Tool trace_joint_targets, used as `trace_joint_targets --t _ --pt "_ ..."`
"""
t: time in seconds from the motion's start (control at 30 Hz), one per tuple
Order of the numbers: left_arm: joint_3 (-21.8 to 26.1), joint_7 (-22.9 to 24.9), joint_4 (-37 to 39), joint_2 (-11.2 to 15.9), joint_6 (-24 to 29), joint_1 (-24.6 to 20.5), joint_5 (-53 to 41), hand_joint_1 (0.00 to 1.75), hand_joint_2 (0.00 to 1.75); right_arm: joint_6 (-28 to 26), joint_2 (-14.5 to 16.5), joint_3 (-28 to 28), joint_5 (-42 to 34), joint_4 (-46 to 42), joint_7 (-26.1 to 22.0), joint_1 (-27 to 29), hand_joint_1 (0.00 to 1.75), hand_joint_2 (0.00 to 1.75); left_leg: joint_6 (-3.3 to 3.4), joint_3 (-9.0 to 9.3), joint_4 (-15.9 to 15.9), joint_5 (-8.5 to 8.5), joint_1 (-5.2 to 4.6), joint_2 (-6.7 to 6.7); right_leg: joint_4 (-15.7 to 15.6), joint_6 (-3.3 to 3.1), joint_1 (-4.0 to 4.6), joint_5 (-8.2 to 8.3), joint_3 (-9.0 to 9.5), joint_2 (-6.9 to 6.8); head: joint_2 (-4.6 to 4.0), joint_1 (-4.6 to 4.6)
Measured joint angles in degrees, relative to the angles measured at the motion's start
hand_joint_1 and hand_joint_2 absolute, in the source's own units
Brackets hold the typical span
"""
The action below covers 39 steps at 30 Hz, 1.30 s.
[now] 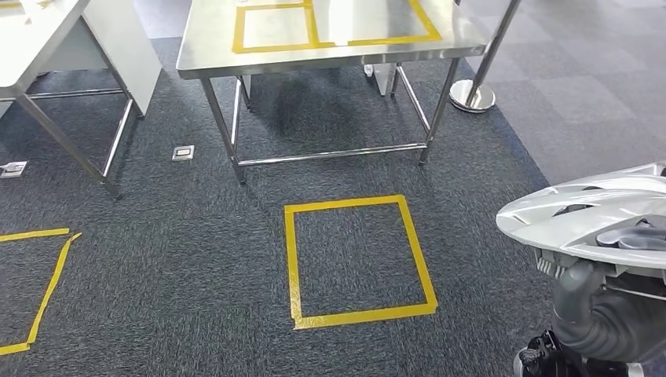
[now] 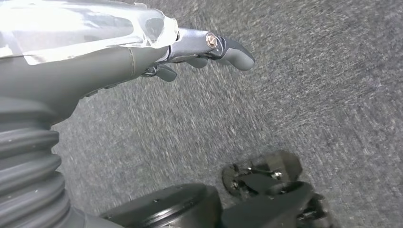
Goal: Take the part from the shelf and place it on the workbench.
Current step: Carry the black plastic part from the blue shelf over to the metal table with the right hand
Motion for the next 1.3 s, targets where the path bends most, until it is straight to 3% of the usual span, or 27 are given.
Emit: trace_joint_targets --t 0.07,0.1,0.13,0.17,0.27,0.33,0.43,0.53,0.67,0.87,1.3 --pt "0.0 0.0 0.0 -0.2 0.0 -0.1 0.0 0.0 1.75 0.2 -0.3 -0.1 -0.3 -0.1 0.0 0.1 1.75 1.75 0.23 0.11 -0.1 -0.01 0.11 -1.01 7.7 0.33 -0.05 -3.29 -3.95 2.99 0.01 0.56" --pt "0.0 0.0 0.0 -0.3 -0.1 -0.1 0.0 0.0 1.75 0.3 -0.4 -0.1 -0.6 -0.2 0.0 0.1 1.75 1.75 0.26 0.13 0.0 -0.07 0.13 -1.54 11.2 0.44 -0.06 -4.3 -6.07 3.48 0.01 0.78" --pt "0.1 0.0 0.0 -0.3 -0.1 0.0 0.1 0.0 1.75 0.5 -0.5 -0.2 -1.1 -0.2 0.0 0.2 1.75 1.75 0.26 0.19 0.0 -0.14 0.16 -2.02 13.2 0.5 -0.07 -4.32 -7.49 3.65 0.01 0.87" --pt "0.1 0.0 0.0 -0.3 -0.2 0.0 0.1 0.0 1.75 0.7 -0.6 -0.2 -1.5 -0.2 0.0 0.3 1.75 1.75 0.17 0.3 0.0 -0.23 0.22 -2.45 12.6 0.52 -0.1 -3.07 -7.7 3.69 0.01 0.9" --pt "0.5 0.0 0.0 -0.4 -0.3 0.0 0.4 0.0 1.75 1.1 -0.8 -0.4 -2.3 -0.3 0.0 0.3 1.75 1.75 -0.58 0.55 0.6 -0.86 0.32 -3.51 1.4 0.6 -0.41 3.28 -3.51 4.03 0.01 1.17" --pt "0.7 0.0 0.0 -0.4 -0.4 0.0 0.6 0.0 1.75 1.3 -0.9 -0.6 -2.5 -0.4 0.0 0.4 1.75 1.75 -0.91 0.26 1.0 -1.25 0.05 -3.81 -2.7 0.25 -0.61 4.61 -1.89 4.49 0.01 1.35" --pt "0.9 -0.1 0.0 -0.4 -0.4 0.2 0.6 0.0 1.75 1.5 -1.0 -0.8 -3.1 -0.4 0.0 0.4 1.75 1.75 -0.13 0.21 1.0 -1.25 -0.16 -3.81 -2.9 -0.21 -0.64 4.57 -1.88 4.68 0.01 1.17" --pt "0.9 -0.2 0.0 -0.4 -0.4 0.2 0.2 0.0 1.75 1.6 -1.0 -0.9 -3.2 -0.4 0.0 0.3 1.75 1.75 -0.01 0.58 0.5 -1.19 -0.16 -3.78 -2.9 -0.56 -0.51 4.45 -1.78 4.7 0.01 1.15" --pt "0.9 -0.3 0.0 -0.4 -0.4 0.2 0.1 0.0 1.75 2.0 -1.0 -1.0 -3.2 -0.4 0.0 0.3 1.75 1.75 -0.22 0.72 0.2 -1.12 -0.13 -3.76 -2.8 -0.92 -0.34 4.31 -1.72 4.69 0.01 1.17" --pt "1.0 -0.3 0.0 -0.5 -0.4 0.3 0.0 0.0 1.75 2.3 -1.0 -1.0 -3.3 -0.4 0.0 0.2 1.75 1.75 -1.69 0.7 0.2 -1.19 -0.05 -3.75 -2.8 -1.04 -0.31 4.23 -1.7 4.68 0.01 1.2" --pt "1.3 -0.4 0.0 -0.5 -1.1 0.3 -0.4 0.0 1.75 2.3 -1.0 -1.0 -3.2 -0.4 0.0 0.0 1.75 1.75 -1.66 0.71 0.2 -1.22 -0.16 -3.76 -3.2 -0.88 -0.49 4.33 -1.4 4.68 0.01 1.21"
